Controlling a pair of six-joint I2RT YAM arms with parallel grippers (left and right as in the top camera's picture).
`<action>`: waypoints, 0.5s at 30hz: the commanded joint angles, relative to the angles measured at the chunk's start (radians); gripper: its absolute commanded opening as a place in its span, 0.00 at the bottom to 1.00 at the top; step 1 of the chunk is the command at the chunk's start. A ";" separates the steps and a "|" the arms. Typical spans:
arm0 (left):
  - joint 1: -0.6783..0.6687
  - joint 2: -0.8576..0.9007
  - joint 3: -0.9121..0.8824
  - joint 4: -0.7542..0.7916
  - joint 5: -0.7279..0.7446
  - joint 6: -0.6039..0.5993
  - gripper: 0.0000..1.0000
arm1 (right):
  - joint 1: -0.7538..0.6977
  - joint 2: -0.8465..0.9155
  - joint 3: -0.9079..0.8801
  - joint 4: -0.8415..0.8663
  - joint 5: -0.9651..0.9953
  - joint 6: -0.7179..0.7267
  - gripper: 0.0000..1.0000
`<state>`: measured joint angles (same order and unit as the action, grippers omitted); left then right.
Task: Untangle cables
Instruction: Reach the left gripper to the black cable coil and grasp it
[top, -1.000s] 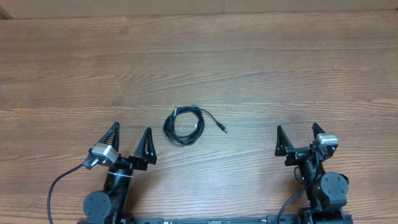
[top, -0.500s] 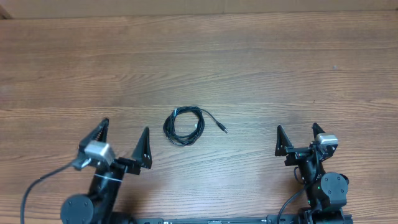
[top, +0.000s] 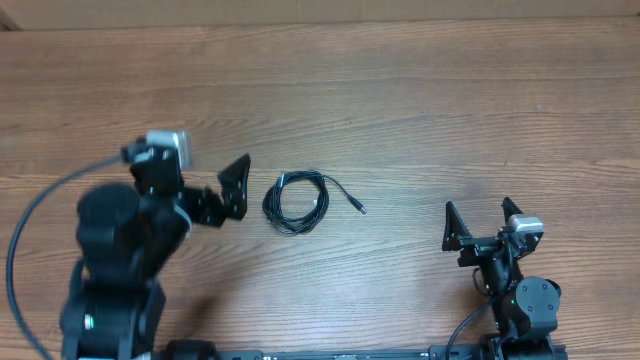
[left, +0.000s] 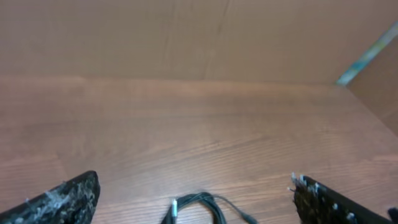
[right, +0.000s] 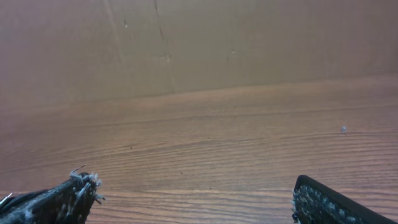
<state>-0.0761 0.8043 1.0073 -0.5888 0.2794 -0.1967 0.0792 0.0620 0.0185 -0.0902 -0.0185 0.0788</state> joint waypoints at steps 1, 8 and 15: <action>-0.008 0.127 0.139 -0.083 0.032 -0.091 1.00 | -0.002 -0.001 -0.010 0.006 0.002 0.002 1.00; -0.103 0.365 0.335 -0.333 0.032 -0.118 1.00 | -0.002 -0.001 -0.010 0.006 0.002 0.002 1.00; -0.169 0.505 0.350 -0.370 0.164 -0.122 1.00 | -0.002 -0.001 -0.010 0.006 0.002 0.002 1.00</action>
<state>-0.2321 1.2709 1.3323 -0.9363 0.3428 -0.3012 0.0792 0.0620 0.0185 -0.0902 -0.0189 0.0784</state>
